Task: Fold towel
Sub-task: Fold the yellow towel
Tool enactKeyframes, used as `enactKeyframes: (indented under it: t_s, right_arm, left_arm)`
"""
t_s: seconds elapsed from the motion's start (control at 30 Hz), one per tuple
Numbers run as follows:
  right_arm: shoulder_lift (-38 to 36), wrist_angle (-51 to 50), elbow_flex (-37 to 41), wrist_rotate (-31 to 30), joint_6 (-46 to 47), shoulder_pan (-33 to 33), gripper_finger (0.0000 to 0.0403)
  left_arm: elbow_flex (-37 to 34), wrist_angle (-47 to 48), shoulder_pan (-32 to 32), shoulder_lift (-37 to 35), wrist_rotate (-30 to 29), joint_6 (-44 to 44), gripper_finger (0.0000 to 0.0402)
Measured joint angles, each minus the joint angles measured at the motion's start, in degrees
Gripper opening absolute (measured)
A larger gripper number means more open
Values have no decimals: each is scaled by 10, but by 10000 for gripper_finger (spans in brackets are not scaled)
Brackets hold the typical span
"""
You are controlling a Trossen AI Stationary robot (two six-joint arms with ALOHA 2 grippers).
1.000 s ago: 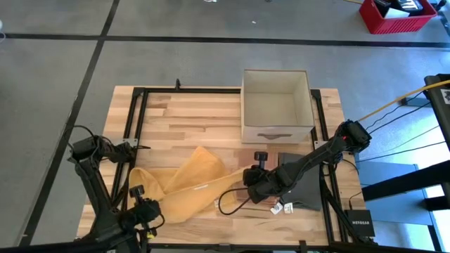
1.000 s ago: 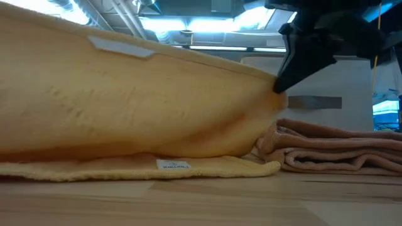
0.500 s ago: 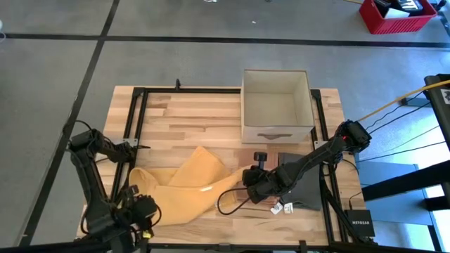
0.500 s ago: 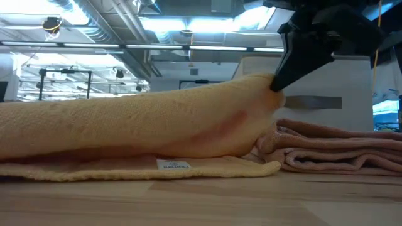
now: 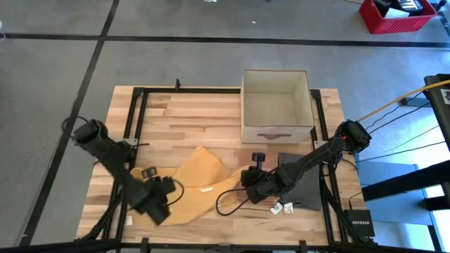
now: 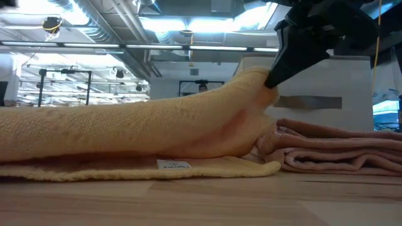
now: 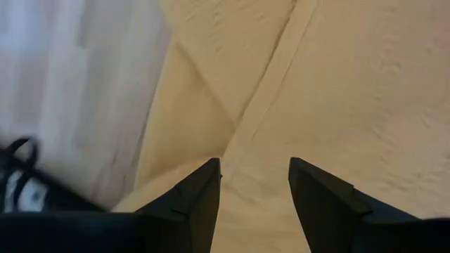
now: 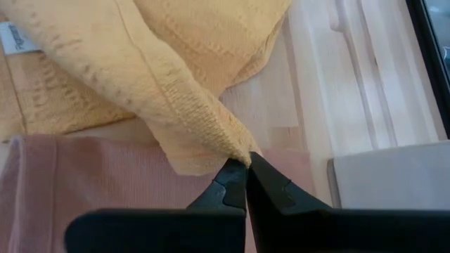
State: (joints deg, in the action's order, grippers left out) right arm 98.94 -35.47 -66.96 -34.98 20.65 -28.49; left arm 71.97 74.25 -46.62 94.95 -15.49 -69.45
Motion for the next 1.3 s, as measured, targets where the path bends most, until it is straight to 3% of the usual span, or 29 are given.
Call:
enactKeyframes:
  t_s: [0.1,0.27,0.43,0.63,0.8,1.3]
  right_arm:
    - [0,1,0,0,-1,0,3]
    - [0,0,0,1,0,0,3]
    - [0,1,0,3,0,0,3]
    - [0,18,0,5,0,0,3]
    - [0,16,0,6,0,0,3]
    - [0,16,0,7,-1,0,3]
  left_arm:
    - [-52,-51,46,-41,38,64,159]
    - [-157,-124,93,-114,100,100,159]
    - [-235,-176,100,-166,119,123,159]
    - [-294,-259,99,-170,137,188,159]
    - [-307,-309,99,-170,170,206,159]
    - [-307,-345,98,-170,276,165,159]
